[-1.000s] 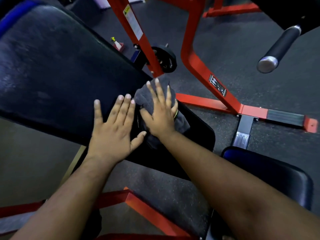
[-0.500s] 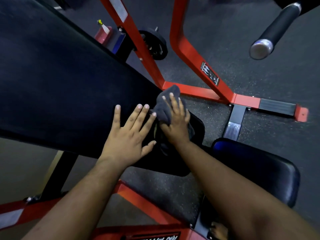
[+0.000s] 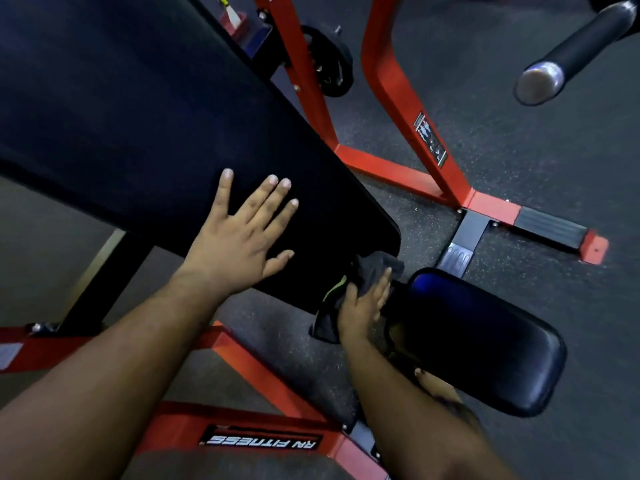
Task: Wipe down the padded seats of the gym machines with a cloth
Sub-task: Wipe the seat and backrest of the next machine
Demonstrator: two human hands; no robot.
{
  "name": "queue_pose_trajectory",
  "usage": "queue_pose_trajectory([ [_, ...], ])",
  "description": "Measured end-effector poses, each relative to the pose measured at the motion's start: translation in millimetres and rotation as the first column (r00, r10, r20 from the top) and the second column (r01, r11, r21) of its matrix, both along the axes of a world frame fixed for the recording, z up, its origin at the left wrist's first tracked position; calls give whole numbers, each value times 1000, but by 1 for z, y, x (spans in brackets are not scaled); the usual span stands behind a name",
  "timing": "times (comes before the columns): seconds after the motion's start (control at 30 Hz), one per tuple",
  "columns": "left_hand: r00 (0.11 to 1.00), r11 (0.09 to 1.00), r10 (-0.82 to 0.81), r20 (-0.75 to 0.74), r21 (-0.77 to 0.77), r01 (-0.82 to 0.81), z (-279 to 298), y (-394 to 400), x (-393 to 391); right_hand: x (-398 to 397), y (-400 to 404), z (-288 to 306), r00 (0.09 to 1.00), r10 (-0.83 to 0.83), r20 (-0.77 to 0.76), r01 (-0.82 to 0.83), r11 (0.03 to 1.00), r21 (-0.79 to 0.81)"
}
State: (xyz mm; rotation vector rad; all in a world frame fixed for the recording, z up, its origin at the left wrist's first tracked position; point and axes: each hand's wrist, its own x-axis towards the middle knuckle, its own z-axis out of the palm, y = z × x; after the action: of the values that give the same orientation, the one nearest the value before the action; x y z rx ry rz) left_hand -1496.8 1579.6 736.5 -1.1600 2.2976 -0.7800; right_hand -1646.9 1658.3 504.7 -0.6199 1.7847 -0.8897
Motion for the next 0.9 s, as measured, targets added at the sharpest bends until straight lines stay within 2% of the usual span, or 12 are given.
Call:
queue_pose_trajectory([
  [0.13,993,991,108,-47,-73,-111,25,21,16,31,-2,50,989,125,-79,-134,985,-111],
  [0.23,983,972,165,-80,-153,-176,55,27,32,39,-39,96,974,177,-143,-208,948,-243],
  [0.3,972,949,198,-124,-224,-222,75,24,43,42,-77,131,946,195,-259,-278,900,-335],
  [0.4,949,915,249,-194,-275,-296,98,16,51,54,-134,192,840,227,-492,-470,758,-453],
  [0.5,918,865,284,-277,-339,-370,119,13,60,71,-168,252,751,230,-619,-605,615,-506],
  [0.77,835,734,417,-359,-408,-543,170,10,90,113,-221,372,592,129,-795,-772,376,-513],
  [0.83,831,735,419,-366,-400,-547,171,10,94,110,-218,371,552,123,-825,-814,296,-500],
  [0.9,823,740,403,-400,-386,-551,167,11,96,94,-200,340,442,86,-893,-895,103,-433],
])
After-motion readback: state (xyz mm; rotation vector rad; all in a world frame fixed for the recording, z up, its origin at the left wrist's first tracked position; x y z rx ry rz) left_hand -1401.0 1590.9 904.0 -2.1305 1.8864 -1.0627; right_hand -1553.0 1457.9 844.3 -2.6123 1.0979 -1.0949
